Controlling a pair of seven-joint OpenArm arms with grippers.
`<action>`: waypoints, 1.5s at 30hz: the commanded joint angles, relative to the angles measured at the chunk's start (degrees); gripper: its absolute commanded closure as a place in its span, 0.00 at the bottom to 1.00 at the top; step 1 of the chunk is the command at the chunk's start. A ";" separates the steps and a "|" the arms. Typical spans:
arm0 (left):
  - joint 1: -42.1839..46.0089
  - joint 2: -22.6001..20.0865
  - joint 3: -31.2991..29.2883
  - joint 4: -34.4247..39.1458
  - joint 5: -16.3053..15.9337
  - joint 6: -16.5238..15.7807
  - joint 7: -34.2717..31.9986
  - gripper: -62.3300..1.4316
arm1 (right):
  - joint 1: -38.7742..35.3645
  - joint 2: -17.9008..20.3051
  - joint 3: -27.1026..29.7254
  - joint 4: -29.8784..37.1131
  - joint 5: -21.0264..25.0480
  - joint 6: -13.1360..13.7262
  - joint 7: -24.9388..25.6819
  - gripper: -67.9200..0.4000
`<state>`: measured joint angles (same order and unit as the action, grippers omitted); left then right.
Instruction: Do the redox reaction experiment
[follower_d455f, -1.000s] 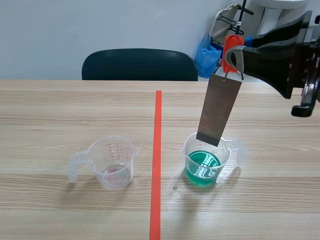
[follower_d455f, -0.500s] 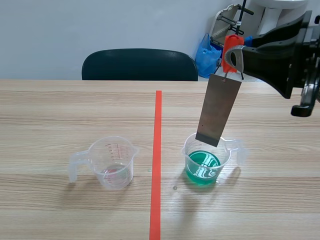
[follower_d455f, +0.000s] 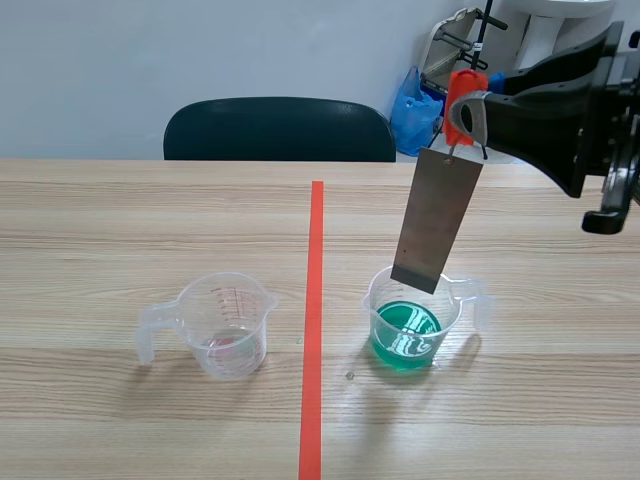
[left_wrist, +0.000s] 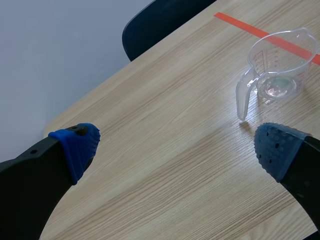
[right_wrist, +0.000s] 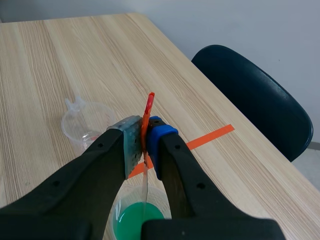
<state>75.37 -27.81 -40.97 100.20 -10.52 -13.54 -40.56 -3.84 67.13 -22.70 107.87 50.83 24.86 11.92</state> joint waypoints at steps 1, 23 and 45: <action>0.07 0.13 -0.20 0.57 -0.76 0.28 -0.59 0.00 | 0.66 0.31 0.90 0.26 0.83 0.02 0.92 0.98; 0.07 0.13 -0.20 0.57 -0.76 0.28 -0.59 0.00 | 0.66 0.31 0.90 0.26 0.83 0.02 0.96 0.98; -0.15 -5.77 0.57 0.48 -4.39 -7.61 0.09 0.00 | 0.66 0.28 0.90 0.28 0.81 0.02 1.29 0.98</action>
<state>75.24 -32.58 -40.91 100.20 -14.11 -21.08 -40.23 -3.84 67.13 -22.70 107.87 50.83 24.86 11.99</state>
